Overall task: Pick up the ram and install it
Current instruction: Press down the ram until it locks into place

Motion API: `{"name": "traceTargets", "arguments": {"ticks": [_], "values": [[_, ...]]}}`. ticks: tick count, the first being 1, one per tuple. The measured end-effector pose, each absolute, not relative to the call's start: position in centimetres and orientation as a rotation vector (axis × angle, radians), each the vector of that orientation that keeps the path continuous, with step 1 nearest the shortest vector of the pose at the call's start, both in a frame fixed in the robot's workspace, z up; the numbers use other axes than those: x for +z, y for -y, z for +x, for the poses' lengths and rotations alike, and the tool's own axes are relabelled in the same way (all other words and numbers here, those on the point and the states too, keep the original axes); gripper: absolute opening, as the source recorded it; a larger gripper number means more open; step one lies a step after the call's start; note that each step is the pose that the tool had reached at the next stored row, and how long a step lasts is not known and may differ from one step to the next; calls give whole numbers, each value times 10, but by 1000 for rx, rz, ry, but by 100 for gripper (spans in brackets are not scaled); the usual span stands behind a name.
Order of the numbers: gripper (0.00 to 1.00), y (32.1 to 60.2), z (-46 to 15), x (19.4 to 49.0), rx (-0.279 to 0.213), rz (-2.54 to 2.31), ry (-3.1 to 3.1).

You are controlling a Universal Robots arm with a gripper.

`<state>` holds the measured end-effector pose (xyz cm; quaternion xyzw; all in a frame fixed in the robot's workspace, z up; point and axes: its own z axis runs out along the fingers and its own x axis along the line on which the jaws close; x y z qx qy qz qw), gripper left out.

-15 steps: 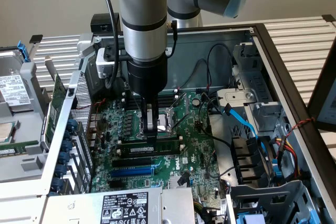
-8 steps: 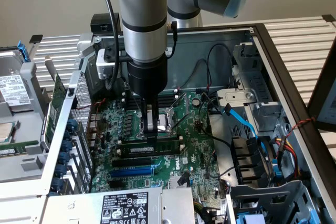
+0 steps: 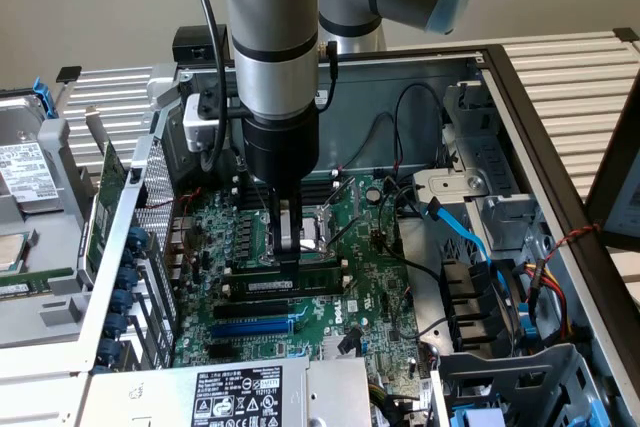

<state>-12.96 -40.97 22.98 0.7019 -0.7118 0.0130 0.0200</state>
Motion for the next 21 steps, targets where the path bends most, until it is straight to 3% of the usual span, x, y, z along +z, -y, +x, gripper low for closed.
{"name": "traceTargets", "arguments": {"ticks": [21], "values": [[11,411,-130,227,39,2179,2209]]}}
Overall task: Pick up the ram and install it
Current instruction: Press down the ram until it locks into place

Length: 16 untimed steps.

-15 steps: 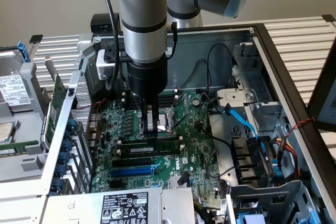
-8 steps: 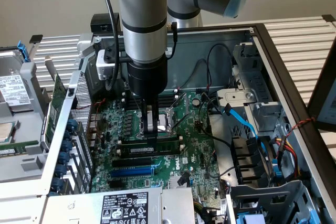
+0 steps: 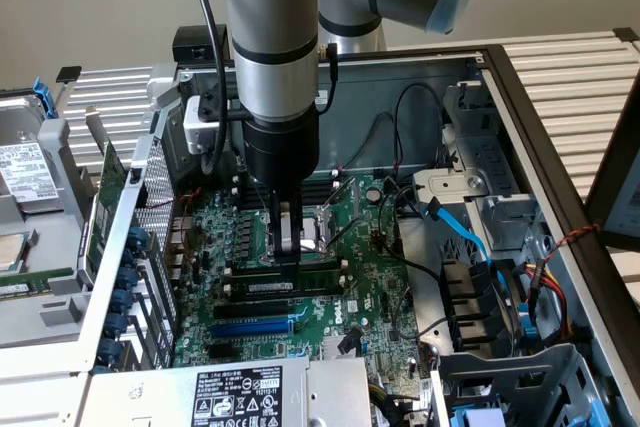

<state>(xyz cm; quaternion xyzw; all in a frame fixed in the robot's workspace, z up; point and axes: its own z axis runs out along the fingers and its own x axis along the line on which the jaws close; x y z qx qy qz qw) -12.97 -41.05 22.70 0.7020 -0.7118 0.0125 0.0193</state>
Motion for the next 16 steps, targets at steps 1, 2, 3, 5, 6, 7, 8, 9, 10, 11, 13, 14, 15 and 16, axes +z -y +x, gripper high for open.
{"name": "traceTargets", "arguments": {"ticks": [1,2,3,5,6,7,8,9,10,11,13,14,15,16], "values": [[11,411,-130,227,39,2179,2209],[11,411,-130,227,39,2178,2209],[11,411,-130,227,39,2178,2209],[11,411,-130,227,39,2178,2209],[11,411,-130,227,39,2178,2209],[11,411,-130,227,38,2179,2209],[11,410,-130,228,38,2179,2210],[11,410,-130,230,38,2179,2210],[11,411,-130,231,38,2178,2209],[11,411,-130,232,38,2179,2210],[11,411,-130,235,38,2179,2209],[11,411,-130,236,38,2179,2209],[11,411,-130,238,38,2179,2209],[11,411,-130,240,38,2179,2209]]}}
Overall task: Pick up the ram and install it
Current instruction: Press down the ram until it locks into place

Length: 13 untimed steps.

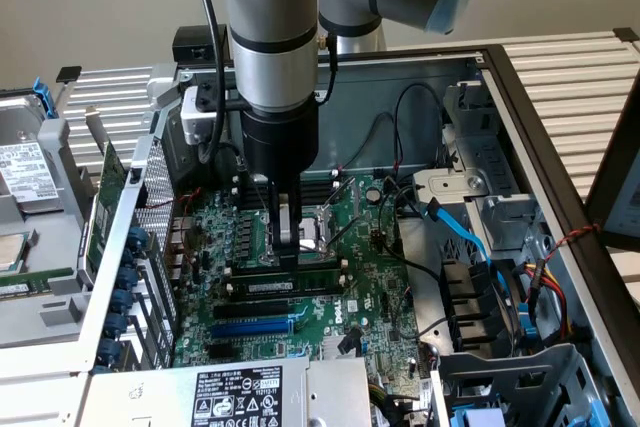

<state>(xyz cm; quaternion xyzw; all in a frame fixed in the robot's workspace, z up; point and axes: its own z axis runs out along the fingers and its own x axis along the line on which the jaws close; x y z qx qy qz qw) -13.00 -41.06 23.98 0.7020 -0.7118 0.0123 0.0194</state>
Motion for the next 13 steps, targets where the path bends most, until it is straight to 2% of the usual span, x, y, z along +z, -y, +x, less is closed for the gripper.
{"name": "traceTargets", "arguments": {"ticks": [13], "values": [[11,411,-130,243,38,2179,2209]]}}
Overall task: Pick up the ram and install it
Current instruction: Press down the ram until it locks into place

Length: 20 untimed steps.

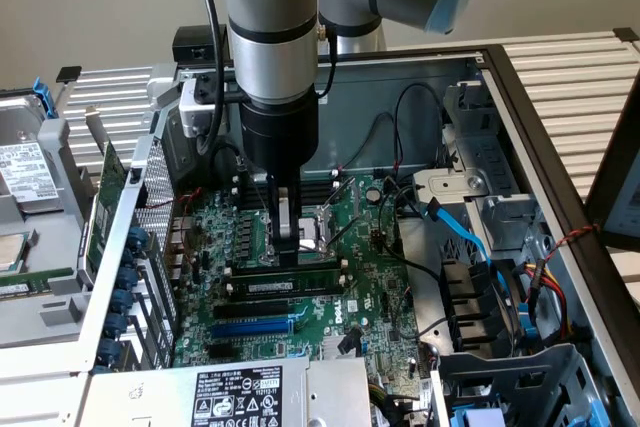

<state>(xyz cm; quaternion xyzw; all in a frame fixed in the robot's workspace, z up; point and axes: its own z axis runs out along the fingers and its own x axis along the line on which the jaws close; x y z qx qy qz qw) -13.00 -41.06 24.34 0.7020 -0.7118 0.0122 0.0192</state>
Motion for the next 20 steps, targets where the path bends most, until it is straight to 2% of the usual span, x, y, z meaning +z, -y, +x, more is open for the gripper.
{"name": "traceTargets", "arguments": {"ticks": [20], "values": [[11,411,-130,243,15,1887,2471]]}}
